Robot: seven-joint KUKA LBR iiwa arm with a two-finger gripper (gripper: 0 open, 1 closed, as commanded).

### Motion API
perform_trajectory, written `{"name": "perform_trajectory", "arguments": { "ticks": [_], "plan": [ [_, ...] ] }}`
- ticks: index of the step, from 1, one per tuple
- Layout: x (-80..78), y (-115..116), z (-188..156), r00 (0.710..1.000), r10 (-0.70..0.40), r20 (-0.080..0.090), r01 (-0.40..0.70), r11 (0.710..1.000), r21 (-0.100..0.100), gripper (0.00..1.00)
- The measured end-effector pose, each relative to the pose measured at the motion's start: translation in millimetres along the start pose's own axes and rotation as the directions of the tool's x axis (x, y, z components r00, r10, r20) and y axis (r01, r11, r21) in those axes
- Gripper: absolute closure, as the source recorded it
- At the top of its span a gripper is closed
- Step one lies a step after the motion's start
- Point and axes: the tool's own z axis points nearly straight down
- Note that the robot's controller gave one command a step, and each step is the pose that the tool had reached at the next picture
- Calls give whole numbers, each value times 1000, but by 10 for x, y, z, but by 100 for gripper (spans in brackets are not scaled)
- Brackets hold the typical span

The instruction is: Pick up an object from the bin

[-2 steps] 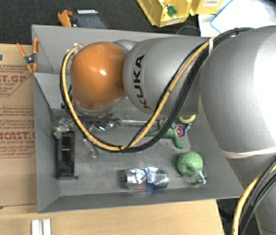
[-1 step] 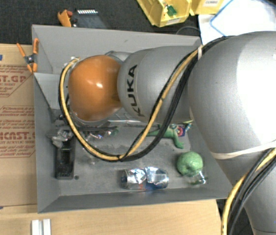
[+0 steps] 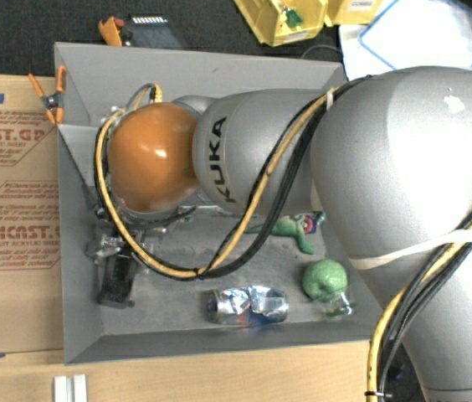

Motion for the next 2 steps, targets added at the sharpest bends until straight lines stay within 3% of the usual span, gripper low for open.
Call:
{"name": "perform_trajectory", "arguments": {
  "ticks": [2],
  "plan": [
    [1, 20, -22, 1000, 3, 1, -3, 1000, -5, 100]
  ]
}}
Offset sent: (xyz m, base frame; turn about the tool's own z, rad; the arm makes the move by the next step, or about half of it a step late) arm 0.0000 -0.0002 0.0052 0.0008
